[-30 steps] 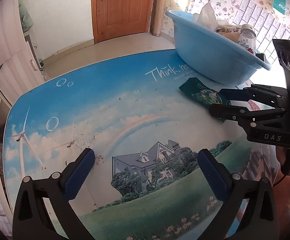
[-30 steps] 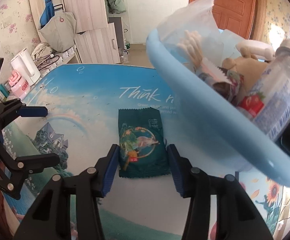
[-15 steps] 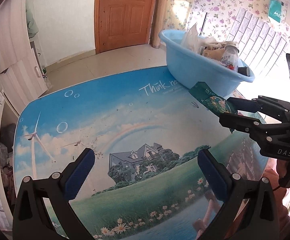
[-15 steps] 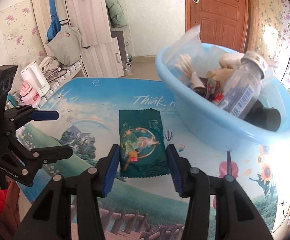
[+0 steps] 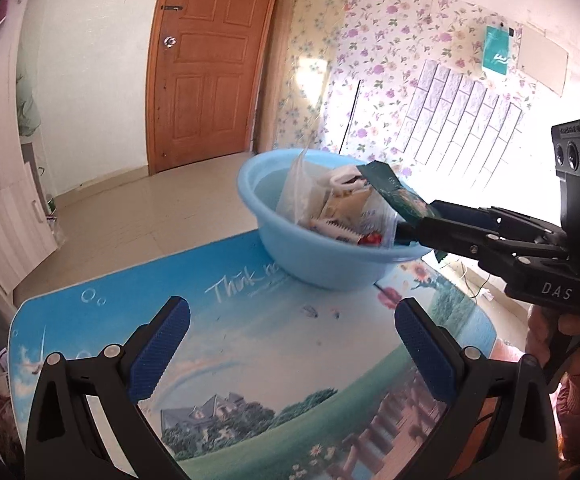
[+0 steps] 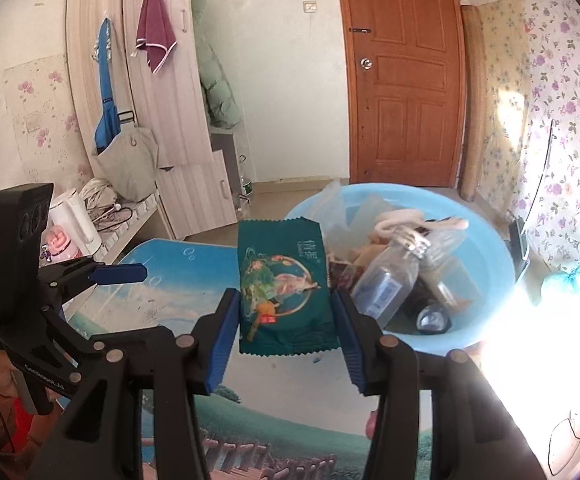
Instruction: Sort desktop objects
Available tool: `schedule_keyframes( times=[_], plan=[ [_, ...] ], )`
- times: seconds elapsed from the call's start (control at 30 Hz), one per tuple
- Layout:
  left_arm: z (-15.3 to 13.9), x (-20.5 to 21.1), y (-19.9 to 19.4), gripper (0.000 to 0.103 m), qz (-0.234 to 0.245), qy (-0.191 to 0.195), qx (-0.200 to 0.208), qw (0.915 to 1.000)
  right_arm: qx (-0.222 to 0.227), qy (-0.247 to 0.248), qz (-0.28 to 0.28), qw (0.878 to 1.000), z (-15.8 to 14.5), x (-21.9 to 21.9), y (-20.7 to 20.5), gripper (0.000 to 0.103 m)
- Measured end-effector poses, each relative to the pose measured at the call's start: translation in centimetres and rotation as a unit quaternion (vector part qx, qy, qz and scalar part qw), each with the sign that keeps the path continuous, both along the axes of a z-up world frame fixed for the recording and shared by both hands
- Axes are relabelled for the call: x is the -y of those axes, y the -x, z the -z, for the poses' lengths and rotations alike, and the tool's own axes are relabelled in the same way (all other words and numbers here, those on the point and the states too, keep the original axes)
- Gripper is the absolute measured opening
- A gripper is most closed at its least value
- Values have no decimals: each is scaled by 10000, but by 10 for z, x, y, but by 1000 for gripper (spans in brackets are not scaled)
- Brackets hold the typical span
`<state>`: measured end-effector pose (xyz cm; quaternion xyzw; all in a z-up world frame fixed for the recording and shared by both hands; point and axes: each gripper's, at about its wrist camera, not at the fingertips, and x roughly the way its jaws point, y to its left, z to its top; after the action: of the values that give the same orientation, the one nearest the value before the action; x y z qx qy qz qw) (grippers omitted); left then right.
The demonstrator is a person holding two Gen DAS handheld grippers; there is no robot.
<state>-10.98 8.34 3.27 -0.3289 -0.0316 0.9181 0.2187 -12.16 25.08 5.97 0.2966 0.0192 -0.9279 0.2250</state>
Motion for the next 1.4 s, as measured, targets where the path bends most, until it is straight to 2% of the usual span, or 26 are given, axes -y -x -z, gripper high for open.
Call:
schedule_keyframes(
  times=[0.1,0.37,0.47,0.53,0.6,0.7,0.77,0.87,1.0,1.2,1.3,1.4],
  plan=[
    [-6,-13,16,103,93,-74,-33,9999,-78,54,193,9998,-6,-10,11,46],
    [-16,-41,57,103,7,121,-4,9999,-102,39,630,9980,-12,-37,65,47],
    [-15,-46,66,103,-240,274,7,9993,-93,107,792,9968,-14,-42,79,50],
    [-15,-45,72,103,-359,224,103,9991,-138,137,817,9965,-15,-43,82,54],
    [-15,-44,76,103,-597,350,144,9975,-182,116,889,9958,-14,-44,83,67],
    [-18,-47,69,103,-840,772,-141,9934,-69,167,900,9958,-11,-45,81,68],
    [-22,-47,62,103,-845,897,-268,9920,52,156,935,9955,-11,-46,80,68],
    [-24,-44,55,103,-747,671,-62,9949,340,150,1062,9937,-12,-48,78,68],
    [-29,-39,43,103,-629,328,99,9974,340,238,1171,9923,-19,-49,68,73],
    [-37,-31,24,103,-907,711,50,9933,282,119,1217,9921,-30,-45,56,74],
    [-41,-25,13,103,-861,596,97,9945,255,162,1257,9916,-34,-43,48,75],
    [-47,-26,0,103,-921,717,-34,9932,258,180,1271,9914,-36,-38,39,75]
  ],
)
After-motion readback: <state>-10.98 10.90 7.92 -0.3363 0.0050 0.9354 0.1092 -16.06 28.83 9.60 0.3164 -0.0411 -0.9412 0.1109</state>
